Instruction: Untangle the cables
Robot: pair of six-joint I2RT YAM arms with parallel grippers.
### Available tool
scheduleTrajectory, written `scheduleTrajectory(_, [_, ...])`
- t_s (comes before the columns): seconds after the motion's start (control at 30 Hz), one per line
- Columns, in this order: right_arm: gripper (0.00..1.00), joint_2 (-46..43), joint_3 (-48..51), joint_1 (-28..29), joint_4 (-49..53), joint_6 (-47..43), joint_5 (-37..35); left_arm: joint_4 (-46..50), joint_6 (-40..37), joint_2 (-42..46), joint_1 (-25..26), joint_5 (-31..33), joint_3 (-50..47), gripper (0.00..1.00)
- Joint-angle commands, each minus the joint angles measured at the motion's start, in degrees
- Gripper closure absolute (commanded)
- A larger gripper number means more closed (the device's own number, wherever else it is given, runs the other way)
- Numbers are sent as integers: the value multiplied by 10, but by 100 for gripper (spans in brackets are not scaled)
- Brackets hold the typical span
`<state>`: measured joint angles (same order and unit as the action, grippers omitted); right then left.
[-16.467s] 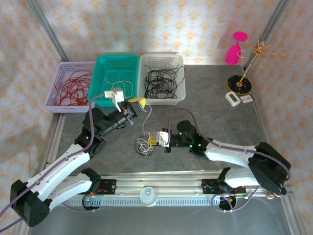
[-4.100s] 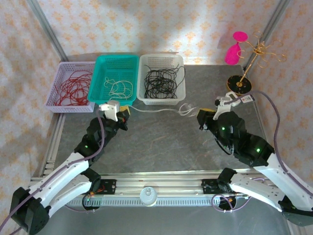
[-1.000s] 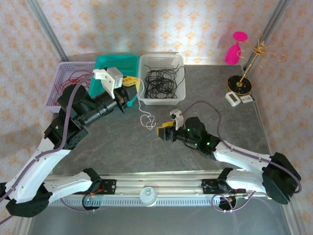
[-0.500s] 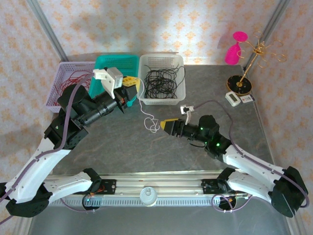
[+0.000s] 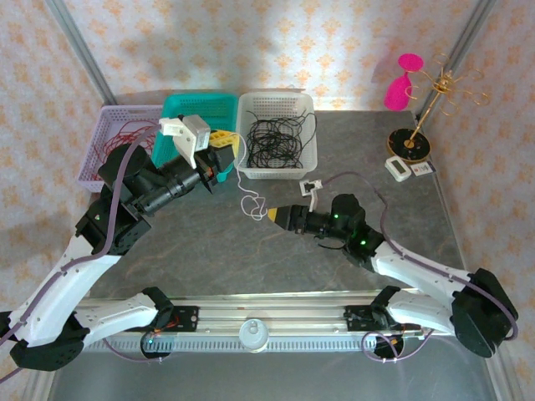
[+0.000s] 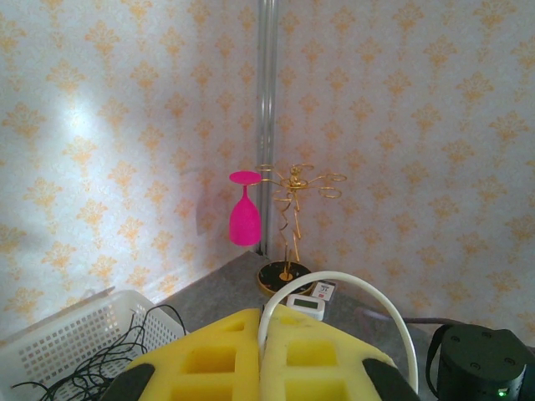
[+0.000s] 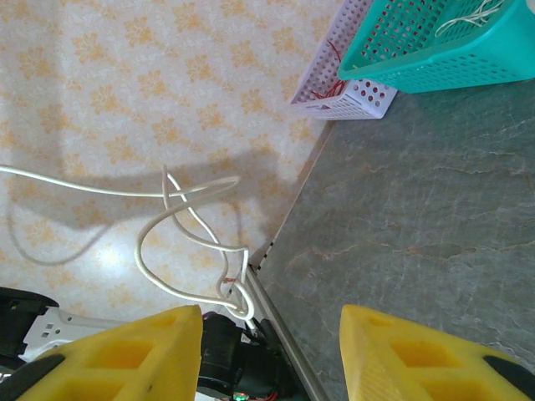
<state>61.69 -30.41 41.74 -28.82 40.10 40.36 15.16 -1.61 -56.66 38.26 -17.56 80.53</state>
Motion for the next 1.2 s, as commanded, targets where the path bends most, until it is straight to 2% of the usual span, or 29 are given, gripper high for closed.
scheduleTrajectory(0.0, [53, 14, -16, 6, -38, 7, 12, -22, -9, 0, 3, 1, 3, 100])
scheduleTrajectory(0.27, [61, 38, -25, 10, -51, 7, 8, -23, -9, 0, 3, -1, 0, 100])
scheduleTrajectory(0.67, [63, 46, -50, 10, -50, 5, 3, -19, -9, 0, 3, -3, -8, 100])
scheduleTrajectory(1.03, [95, 45, -47, 9, -15, -8, -6, -21, -16, 1, 3, 13, -7, 100])
scheduleTrajectory(1.1, [100, 38, -42, 10, -6, -11, -10, -21, -19, 1, 3, 15, -6, 100])
scheduleTrajectory(1.17, [100, 28, -38, 10, 6, -17, -18, -22, -21, 0, 3, 20, -6, 100])
